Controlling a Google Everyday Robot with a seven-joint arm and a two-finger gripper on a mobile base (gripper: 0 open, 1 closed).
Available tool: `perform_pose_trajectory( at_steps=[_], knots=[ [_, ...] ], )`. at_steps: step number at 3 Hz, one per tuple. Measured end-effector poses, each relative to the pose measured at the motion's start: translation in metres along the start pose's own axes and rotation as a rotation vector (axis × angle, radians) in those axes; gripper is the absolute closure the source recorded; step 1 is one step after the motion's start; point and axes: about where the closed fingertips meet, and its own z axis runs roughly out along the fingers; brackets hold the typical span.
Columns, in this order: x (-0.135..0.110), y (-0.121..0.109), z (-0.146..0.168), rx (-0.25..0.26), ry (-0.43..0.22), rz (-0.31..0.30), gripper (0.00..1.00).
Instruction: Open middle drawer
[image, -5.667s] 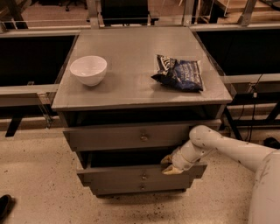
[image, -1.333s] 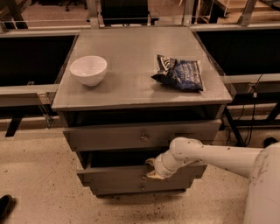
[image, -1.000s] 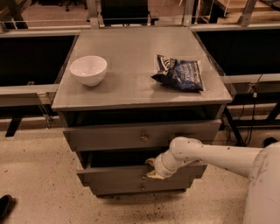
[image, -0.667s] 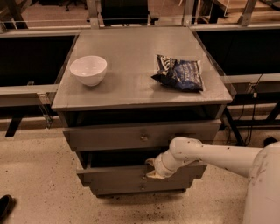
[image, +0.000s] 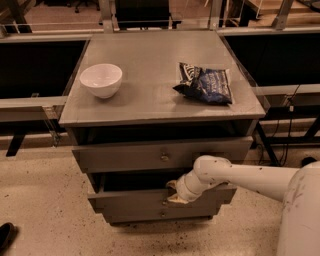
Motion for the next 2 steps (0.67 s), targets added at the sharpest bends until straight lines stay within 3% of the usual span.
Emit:
perform_pose_trajectory(
  at_steps=[2],
  knots=[
    [0.0000,-0.0037,-0.0005,0.000,0.000,0.000,1.00]
  ],
)
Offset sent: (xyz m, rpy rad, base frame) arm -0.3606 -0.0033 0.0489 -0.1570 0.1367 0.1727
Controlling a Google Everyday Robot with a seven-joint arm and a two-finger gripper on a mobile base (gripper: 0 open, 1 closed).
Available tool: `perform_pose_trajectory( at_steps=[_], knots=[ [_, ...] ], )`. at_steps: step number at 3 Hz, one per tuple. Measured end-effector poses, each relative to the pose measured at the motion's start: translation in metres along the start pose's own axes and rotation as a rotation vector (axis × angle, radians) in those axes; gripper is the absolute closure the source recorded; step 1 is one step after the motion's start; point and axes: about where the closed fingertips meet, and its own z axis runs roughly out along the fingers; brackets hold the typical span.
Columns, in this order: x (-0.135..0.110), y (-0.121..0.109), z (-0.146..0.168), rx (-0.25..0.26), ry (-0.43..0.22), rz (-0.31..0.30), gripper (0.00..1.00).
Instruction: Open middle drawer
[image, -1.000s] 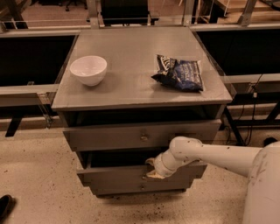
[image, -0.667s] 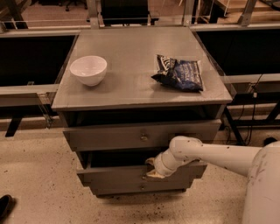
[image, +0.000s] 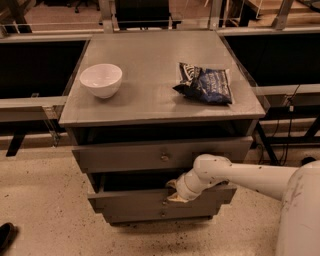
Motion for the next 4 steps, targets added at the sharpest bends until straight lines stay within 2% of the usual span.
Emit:
perform_pose_trajectory(
  at_steps=[1,2,4],
  knots=[
    [-0.0002,-0.0004,-0.0005,0.000,0.000,0.000,1.00],
    [-0.0002,-0.0004,-0.0005,0.000,0.000,0.000,0.82],
    [-0.0002,-0.0004,-0.0004,0.000,0.000,0.000,0.36]
  ],
)
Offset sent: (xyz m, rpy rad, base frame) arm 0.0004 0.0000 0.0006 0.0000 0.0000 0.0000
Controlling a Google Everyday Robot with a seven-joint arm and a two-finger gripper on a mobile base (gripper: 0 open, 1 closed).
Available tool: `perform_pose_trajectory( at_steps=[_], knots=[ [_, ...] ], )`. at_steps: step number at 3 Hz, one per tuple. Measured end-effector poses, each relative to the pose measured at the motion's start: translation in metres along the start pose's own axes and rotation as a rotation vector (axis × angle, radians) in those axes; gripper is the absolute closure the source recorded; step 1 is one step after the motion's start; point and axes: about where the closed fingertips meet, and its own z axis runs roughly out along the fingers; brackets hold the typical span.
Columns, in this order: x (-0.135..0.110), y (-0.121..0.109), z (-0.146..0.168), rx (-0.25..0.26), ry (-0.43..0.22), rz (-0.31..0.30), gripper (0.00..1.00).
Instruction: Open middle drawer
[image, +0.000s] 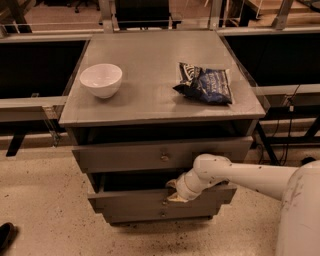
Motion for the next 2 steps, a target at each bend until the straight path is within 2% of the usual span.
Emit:
perform_pose_trajectory(
  at_steps=[1,2],
  knots=[
    [0.000,0.000,0.000,0.000,0.000,0.000,0.13],
    [-0.003,0.011,-0.011,0.008,0.062,-0.040,0.00]
  ],
)
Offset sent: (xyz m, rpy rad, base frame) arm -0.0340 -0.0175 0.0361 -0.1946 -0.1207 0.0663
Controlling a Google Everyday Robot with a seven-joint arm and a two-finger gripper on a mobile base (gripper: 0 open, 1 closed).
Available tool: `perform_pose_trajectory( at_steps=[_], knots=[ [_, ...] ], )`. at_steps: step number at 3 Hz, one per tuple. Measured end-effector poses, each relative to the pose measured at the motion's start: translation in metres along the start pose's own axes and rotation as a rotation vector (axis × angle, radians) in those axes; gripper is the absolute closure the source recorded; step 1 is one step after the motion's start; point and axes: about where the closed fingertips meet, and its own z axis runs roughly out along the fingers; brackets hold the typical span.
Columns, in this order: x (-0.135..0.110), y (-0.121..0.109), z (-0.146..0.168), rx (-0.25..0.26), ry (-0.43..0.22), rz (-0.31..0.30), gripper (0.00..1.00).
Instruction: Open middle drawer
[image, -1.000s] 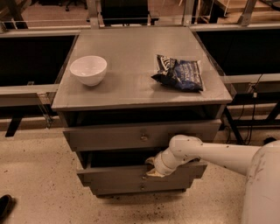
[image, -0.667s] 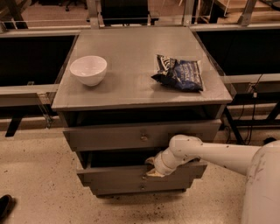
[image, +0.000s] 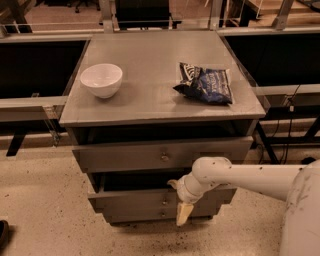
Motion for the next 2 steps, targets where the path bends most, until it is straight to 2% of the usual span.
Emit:
perform_pose_trajectory(
  at_steps=[1,2],
  knots=[
    [-0.014,0.015,-0.030,0.036,0.010,-0.046,0.00],
    [-0.025,0.033,-0.069,0.088,-0.069,-0.079,0.00]
  ],
)
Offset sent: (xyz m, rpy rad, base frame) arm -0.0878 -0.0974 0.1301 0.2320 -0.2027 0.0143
